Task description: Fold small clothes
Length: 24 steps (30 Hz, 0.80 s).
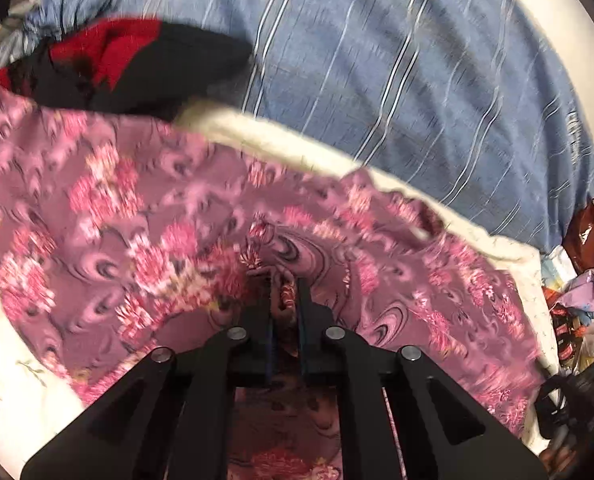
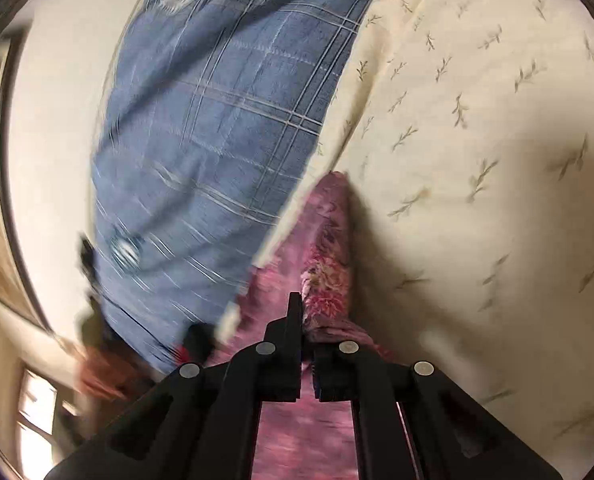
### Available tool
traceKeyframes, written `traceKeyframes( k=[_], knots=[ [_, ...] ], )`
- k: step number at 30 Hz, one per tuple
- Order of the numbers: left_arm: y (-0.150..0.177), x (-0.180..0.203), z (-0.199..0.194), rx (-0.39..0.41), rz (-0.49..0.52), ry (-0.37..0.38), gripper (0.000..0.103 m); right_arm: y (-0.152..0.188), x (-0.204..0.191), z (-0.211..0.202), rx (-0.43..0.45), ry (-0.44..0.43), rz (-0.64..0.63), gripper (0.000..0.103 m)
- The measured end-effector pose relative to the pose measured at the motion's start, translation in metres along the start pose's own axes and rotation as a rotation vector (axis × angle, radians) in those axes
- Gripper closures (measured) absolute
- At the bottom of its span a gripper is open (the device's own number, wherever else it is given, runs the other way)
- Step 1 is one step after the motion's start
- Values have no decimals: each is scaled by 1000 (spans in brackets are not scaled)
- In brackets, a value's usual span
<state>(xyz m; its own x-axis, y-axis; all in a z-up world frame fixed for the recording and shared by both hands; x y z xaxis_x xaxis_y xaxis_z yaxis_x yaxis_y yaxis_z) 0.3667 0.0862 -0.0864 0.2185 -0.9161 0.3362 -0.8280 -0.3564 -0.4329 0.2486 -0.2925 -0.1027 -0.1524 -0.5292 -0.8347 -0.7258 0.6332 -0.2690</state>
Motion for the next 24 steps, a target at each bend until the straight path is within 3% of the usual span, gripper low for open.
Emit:
traceKeyframes(
  k=[1, 2, 3, 4, 7, 9, 11, 13, 17, 19, 21, 22, 24],
  knots=[
    [2, -3, 4, -20, -10, -6, 96, 5, 15, 9, -54, 79, -12, 99],
    [3, -6, 4, -31, -21, 1, 96, 9, 24, 15, -98, 103, -12, 102],
    [3, -10, -1, -34, -44, 27, 96, 10, 24, 9, -82, 72, -6, 101],
    [2, -14, -8, -25, -70, 58, 95, 11, 22, 3, -81, 81, -5, 93],
    [-9, -25, -43, 82, -129, 115, 95, 21, 0, -18, -78, 99, -65, 84],
    [-15, -21, -58, 143, -110, 140, 82, 24, -28, -25, -44, 95, -175, 82],
    [-14, -8, -56, 157, -75, 150, 39, 19, -55, -28, 14, 84, -296, 70],
    [-7, 5, -36, 108, -25, 125, 37, 11, -73, -12, 52, 138, -397, 63],
    [12, 9, 20, -68, 36, 8, 38, 10, -71, 29, -10, 134, -356, 63],
    [12, 14, 17, -34, 91, -45, 37, 10, -51, 53, -30, 232, -370, 63],
    [14, 17, 17, -38, 97, -33, 36, 14, -30, 68, -59, 274, -384, 70],
    [14, 16, 16, -37, 89, -20, 36, 17, -34, 63, -4, 266, -432, 68],
    [12, 11, 11, -45, 42, 39, 36, 23, -39, 65, -15, 287, -470, 60]
  ],
)
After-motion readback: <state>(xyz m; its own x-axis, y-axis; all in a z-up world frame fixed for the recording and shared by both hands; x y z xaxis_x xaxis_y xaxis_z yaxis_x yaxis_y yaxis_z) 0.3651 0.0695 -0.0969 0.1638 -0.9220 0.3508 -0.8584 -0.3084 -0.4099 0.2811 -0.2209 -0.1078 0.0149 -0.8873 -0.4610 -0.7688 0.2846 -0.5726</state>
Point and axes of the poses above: each gripper's, at about its wrist camera, not at the fingertips, and z roughly the way its jaws point, x to its right, y to its underside, the point moved 9 cm from there along z, roughly the way its jaws point, and after that the axes turned 9 degrees about -x, right-handed, at the moved point
